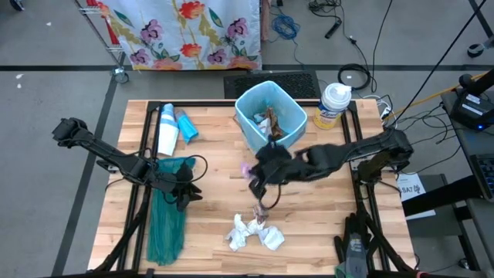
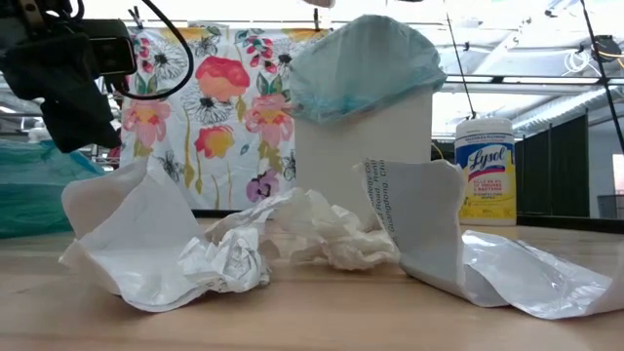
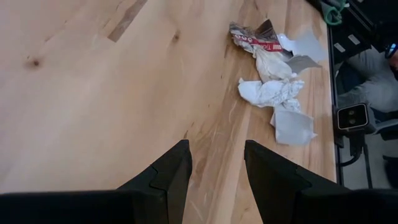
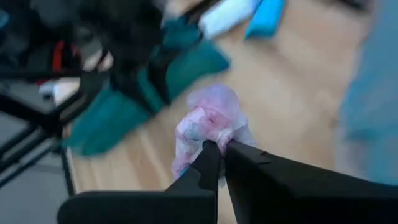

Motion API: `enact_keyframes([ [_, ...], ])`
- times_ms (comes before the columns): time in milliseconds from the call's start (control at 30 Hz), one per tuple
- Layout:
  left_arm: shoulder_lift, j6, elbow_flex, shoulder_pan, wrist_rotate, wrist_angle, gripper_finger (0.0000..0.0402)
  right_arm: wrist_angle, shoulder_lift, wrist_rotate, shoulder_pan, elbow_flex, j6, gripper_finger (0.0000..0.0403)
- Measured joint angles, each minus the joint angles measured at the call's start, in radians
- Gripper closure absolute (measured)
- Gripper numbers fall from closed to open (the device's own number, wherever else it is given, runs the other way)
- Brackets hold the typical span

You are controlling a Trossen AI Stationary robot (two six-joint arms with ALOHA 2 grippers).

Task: Place trash/remove bag and relplace
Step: Put the pink plastic into the trash bin

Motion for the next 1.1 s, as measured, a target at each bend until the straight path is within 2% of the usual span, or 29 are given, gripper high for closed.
enact_keyframes([
  [267, -0.001, 0.001, 0.0, 0.0, 0.0, 0.0, 0.0249, 0.025, -0.11, 0.125, -0.072, 0.0, -0.109, 0.0403],
  [467, -0.054, 0.041, 0.001, 0.02, -0.001, -0.001, 0.0249, 0.025, -0.138, 0.203, -0.167, 0.001, -0.213, 0.0401],
  [700, -0.113, 0.118, 0.001, 0.124, -0.006, -0.003, 0.0249, -0.041, -0.136, 0.218, -0.292, 0.001, -0.253, 0.0391],
  [867, -0.126, 0.155, 0.001, 0.19, 0.023, -0.005, 0.0249, -0.14, -0.134, 0.21, -0.359, 0.001, -0.196, 0.0384],
  [1000, -0.126, 0.162, 0.001, 0.23, 0.05, -0.011, 0.0249, -0.21, -0.134, 0.144, -0.39, 0.001, -0.17, 0.0357],
  [1100, -0.126, 0.164, 0.001, 0.251, 0.054, -0.011, 0.0249, -0.23, -0.134, 0.134, -0.398, 0.001, -0.156, 0.0329],
])
